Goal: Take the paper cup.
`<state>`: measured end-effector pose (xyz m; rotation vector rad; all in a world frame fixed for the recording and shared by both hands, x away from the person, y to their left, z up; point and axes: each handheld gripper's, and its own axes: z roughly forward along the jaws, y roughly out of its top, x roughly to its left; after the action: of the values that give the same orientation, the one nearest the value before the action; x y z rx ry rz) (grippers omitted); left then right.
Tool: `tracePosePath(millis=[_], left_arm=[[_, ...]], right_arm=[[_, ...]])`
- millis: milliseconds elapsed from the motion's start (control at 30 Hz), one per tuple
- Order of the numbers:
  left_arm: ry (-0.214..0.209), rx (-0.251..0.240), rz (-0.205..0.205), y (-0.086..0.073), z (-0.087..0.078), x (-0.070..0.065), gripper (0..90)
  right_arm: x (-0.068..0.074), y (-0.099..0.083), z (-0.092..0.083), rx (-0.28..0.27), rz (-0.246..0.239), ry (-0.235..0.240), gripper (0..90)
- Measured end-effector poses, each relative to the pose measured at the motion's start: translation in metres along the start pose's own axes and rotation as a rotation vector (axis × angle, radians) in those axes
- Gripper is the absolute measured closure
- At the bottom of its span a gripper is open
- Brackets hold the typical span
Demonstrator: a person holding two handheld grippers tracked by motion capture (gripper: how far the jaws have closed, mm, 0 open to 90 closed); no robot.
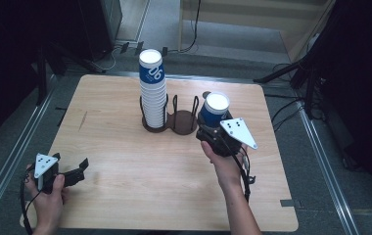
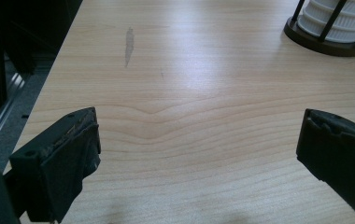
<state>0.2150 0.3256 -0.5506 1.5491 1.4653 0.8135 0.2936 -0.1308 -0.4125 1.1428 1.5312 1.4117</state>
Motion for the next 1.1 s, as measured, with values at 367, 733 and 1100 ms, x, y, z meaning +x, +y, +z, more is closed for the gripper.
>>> tracePosePath(millis=[367,733,1100], left_arm=[[-0.015,0.018,0.019,0.012,-0.005,-0.007,0.5],[-0.098,-0.086,0.094,0.058,-0.015,-0.049,0.5],[-0.180,-0.129,0.135,0.087,0.002,-0.098,0.5]], right_arm=[[-0.010,-0.016,-0.020,0.004,-0.005,-0.018,21.8],[-0.014,-0.032,-0.029,0.041,0.009,-0.033,22.0],[-0.001,-0.040,-0.024,0.057,-0.006,-0.021,22.0]])
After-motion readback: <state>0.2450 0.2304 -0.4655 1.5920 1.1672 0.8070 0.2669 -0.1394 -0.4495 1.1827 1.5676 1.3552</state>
